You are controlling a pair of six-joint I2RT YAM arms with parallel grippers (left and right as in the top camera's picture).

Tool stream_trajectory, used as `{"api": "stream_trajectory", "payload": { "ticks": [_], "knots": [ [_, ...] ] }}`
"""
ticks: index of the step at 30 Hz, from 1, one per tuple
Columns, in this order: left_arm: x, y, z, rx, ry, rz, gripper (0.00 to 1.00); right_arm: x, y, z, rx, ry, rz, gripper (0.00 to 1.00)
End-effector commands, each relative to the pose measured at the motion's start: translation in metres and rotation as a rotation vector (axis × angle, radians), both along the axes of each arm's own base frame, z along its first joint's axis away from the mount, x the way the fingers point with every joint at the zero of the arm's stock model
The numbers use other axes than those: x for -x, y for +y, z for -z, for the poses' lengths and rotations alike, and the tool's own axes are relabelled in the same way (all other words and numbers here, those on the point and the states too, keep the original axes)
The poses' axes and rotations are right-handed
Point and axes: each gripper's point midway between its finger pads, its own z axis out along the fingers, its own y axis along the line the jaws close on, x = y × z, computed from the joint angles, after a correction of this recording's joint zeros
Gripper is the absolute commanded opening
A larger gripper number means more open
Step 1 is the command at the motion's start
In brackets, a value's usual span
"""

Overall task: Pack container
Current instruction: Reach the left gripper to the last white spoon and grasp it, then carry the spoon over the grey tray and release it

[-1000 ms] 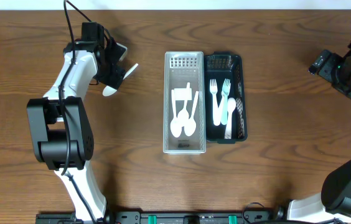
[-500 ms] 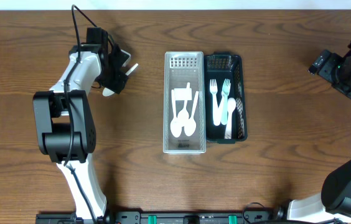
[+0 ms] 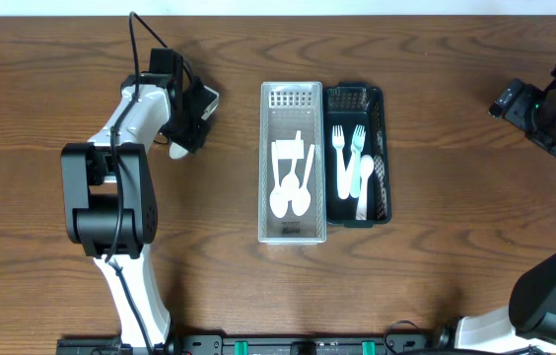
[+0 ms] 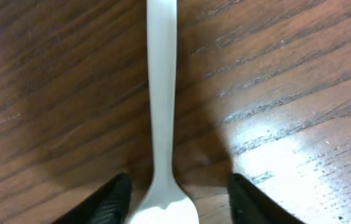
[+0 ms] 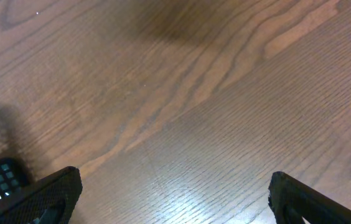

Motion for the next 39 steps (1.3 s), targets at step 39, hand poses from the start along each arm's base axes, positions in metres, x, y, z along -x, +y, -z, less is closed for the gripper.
{"api": "stream_trajectory", "payload": {
  "ticks": [39],
  "knots": [
    [0.091, -0.224, -0.121, 0.076, -0.105, -0.161, 0.25, 0.001, -0.003, -0.002, -0.003, -0.007, 0.023, 0.99]
  ]
}}
